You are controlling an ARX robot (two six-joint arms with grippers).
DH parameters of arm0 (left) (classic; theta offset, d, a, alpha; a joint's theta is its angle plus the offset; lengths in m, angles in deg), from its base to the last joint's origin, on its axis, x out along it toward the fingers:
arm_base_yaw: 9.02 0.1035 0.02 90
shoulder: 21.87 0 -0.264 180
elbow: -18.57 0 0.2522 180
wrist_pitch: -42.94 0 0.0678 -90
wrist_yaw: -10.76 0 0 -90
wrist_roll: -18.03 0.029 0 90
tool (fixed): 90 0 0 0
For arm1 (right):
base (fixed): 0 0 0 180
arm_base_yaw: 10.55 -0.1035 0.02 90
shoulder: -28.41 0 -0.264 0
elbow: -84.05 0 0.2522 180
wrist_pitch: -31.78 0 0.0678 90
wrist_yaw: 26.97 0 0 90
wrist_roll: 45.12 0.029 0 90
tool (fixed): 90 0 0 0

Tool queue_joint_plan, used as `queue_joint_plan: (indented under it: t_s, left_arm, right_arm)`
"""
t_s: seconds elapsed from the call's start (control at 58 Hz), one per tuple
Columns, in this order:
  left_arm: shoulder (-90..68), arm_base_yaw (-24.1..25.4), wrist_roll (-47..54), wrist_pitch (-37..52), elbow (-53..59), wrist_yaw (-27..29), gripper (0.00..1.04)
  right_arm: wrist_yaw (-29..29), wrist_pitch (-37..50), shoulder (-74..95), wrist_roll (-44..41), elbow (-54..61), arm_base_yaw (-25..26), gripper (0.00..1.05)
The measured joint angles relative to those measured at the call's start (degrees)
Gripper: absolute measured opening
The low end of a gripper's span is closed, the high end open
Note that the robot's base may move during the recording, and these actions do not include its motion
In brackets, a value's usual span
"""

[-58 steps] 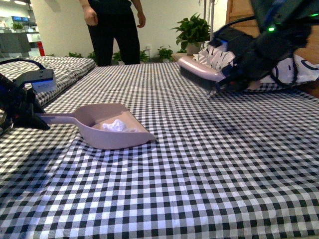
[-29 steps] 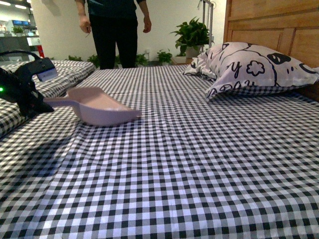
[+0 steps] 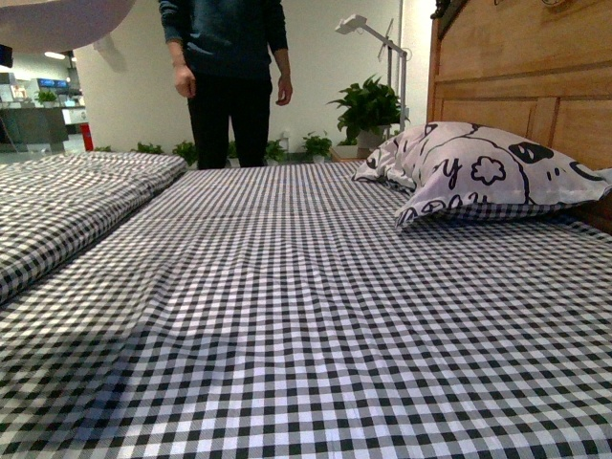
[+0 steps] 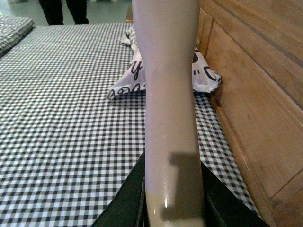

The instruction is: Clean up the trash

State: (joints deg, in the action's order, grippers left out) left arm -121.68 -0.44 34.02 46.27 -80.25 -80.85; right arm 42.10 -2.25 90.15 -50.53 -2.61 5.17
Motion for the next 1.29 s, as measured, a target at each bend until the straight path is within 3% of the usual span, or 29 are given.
queue_joint_plan:
  t_s: [0.242,0.5,0.725,0.863,1.001,1.173,1.294]
  left_arm:
    - [21.90,-3.93,-3.02,-0.74,15.34,5.88,0.28]
    - [38.71,-7.08,-5.29,-5.09,26.73,8.98,0.28]
    - [40.06,-9.01,-5.44,-5.16,30.10,9.84,0.28]
    - [39.93,-9.51,-5.64,-4.81,30.12,10.21,0.28]
    - [38.88,-9.51,-6.32,-4.33,30.12,10.25,0.28]
    - [38.27,-9.66,-6.82,-4.02,30.69,10.40,0.28]
    - [38.29,-9.60,-7.19,-4.02,31.02,10.21,0.28]
  right_arm:
    - [-11.87,-3.72,-10.78,1.73,4.44,8.72,0.20]
    - [-32.44,-7.56,-18.80,3.54,7.56,25.79,0.20]
    - [-37.51,-8.09,-19.12,4.70,7.85,28.70,0.20]
    - [-37.18,-8.09,-17.92,5.25,7.82,29.00,0.20]
    - [-30.03,-7.17,-17.16,5.60,7.67,21.18,0.20]
    - [-13.73,-6.82,-15.52,10.16,5.53,-0.48,0.20]
    - [-6.99,-7.37,-15.63,12.20,4.85,-12.57,0.20]
